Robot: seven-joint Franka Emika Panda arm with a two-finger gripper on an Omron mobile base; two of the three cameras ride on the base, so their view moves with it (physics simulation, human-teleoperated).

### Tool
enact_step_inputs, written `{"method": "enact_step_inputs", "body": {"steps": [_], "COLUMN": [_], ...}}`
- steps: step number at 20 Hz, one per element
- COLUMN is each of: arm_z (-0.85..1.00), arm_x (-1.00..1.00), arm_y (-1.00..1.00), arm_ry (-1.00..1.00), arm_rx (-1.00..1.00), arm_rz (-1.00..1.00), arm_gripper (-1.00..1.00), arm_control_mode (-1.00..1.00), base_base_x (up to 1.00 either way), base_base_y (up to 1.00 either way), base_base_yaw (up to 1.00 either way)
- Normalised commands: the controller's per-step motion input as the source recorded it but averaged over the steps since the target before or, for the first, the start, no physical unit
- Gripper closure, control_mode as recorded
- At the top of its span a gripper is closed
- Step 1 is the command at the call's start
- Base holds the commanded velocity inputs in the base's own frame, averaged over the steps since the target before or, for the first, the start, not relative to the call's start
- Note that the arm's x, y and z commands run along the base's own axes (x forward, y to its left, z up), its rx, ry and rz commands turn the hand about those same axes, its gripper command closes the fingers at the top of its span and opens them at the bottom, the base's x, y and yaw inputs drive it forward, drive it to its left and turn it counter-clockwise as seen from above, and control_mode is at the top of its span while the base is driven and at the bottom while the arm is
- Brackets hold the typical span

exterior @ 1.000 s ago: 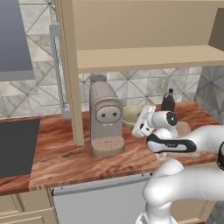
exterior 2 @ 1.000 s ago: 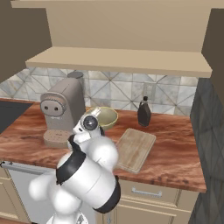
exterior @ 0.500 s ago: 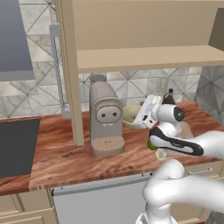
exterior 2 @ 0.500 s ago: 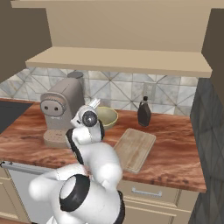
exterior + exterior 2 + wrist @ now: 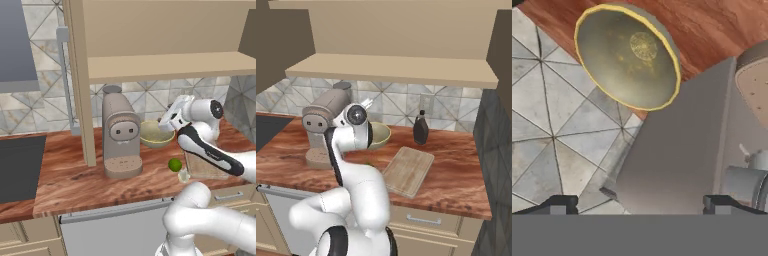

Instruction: Open the cabinet. Place the bowl and condiment on the counter. Then place the lime and garlic on the cutting board.

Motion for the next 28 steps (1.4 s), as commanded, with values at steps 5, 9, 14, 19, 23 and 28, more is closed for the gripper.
{"method": "enact_step_inputs", "body": {"steps": [5, 9, 14, 19, 23, 28], "arm_z": [0.72, 0.16, -0.1, 0.11, 0.52, 0.03], "arm_x": [-0.65, -0.97, -1.0, -0.77, -0.1, 0.2], "arm_y": [-0.23, -0.18, -0.37, -0.03, 0.31, 0.45], "arm_ry": [0.28, 0.26, 0.04, 0.0, 0.01, 0.18], "arm_rx": [0.0, 0.0, 0.0, -0.07, -0.15, -0.16], "arm_rz": [0.0, 0.0, 0.0, 0.0, -0.05, -0.15], "arm_gripper": [-1.0, -1.0, -1.0, -1.0, -1.0, -1.0], "arm_control_mode": [-1.0, -1.0, -1.0, -1.0, -1.0, -1.0], "base_base_x": [0.0, 0.0, 0.0, 0.0, 0.0, 0.0], "base_base_y": [0.0, 0.0, 0.0, 0.0, 0.0, 0.0], "base_base_yaw": [0.0, 0.0, 0.0, 0.0, 0.0, 0.0]}}
